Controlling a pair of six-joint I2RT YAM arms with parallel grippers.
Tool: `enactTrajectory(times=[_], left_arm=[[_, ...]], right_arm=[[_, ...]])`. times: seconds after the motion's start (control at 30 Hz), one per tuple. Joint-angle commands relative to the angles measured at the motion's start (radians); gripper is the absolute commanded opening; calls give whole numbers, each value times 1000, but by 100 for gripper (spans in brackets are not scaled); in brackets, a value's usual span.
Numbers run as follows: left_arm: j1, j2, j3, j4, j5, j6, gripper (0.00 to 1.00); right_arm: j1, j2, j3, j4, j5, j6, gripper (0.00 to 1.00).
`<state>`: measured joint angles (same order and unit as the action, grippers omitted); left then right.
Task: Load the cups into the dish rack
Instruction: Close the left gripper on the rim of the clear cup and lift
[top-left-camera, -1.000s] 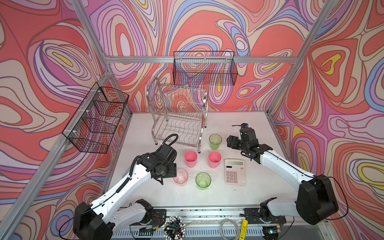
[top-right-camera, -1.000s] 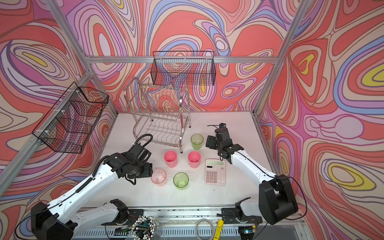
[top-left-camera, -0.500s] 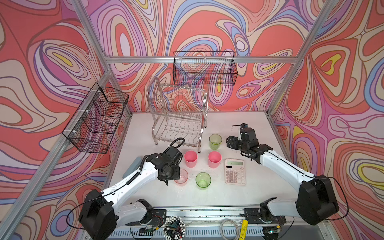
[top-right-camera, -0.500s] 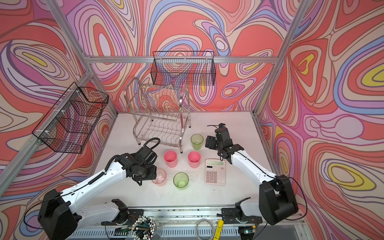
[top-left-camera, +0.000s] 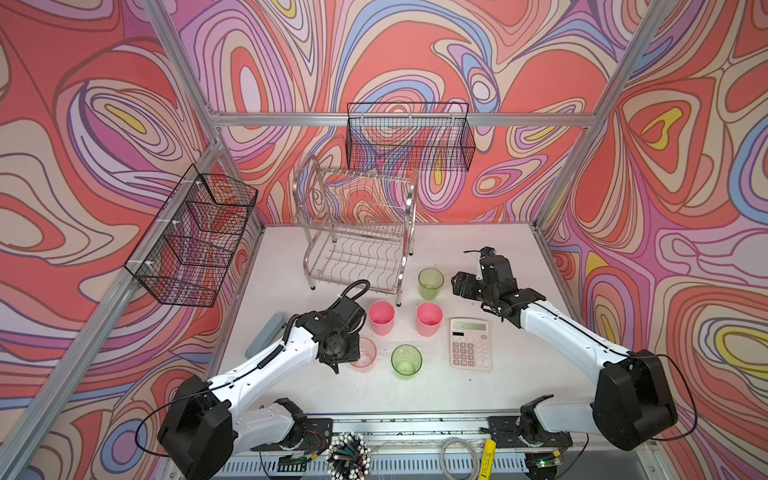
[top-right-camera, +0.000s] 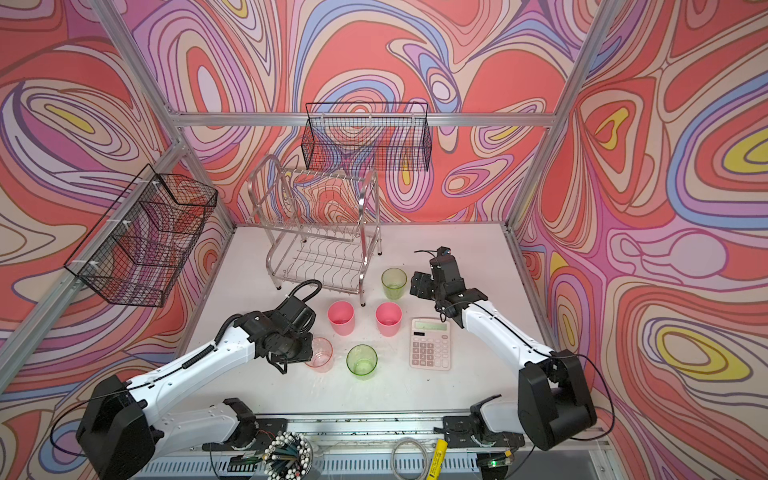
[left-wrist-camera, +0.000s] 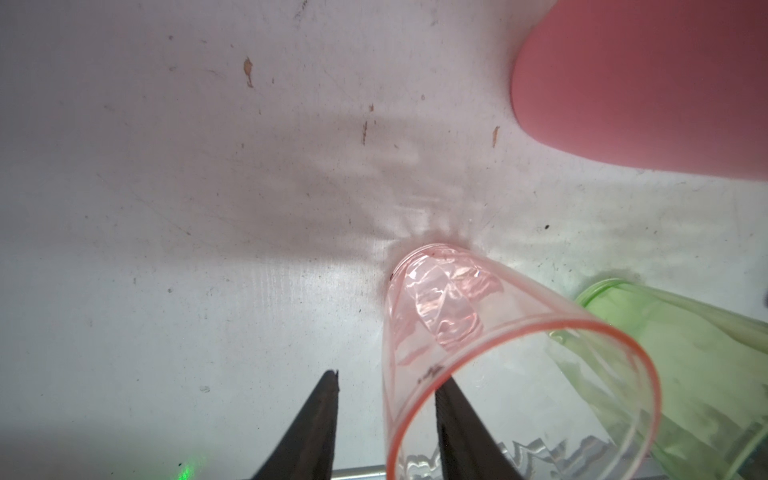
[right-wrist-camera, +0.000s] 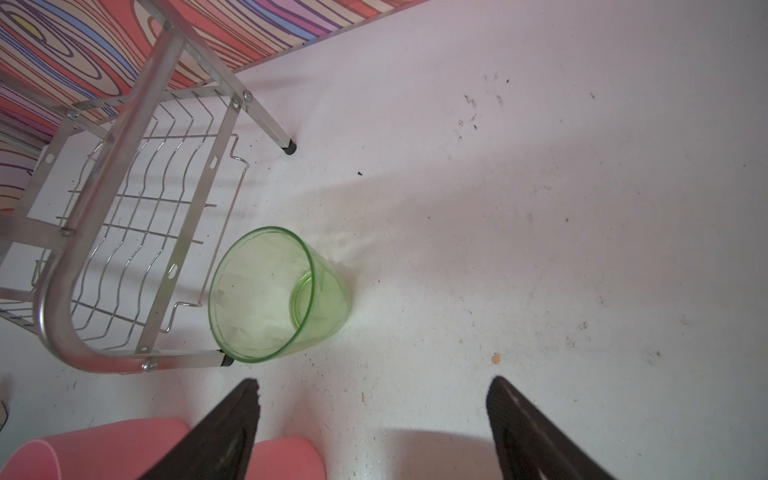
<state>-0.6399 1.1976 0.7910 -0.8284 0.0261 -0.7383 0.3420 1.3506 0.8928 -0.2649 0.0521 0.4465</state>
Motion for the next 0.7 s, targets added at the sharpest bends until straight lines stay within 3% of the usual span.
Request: enactTrajectory(times=[0.0,0.67], left_arm=[[-9,18,-7,23,-6,-21,36],[-9,16,8,20,-17,43,11]], right_arm=[[6,3,23,-20,4,1,89],[8,-21,62,-66,48,-7,89]])
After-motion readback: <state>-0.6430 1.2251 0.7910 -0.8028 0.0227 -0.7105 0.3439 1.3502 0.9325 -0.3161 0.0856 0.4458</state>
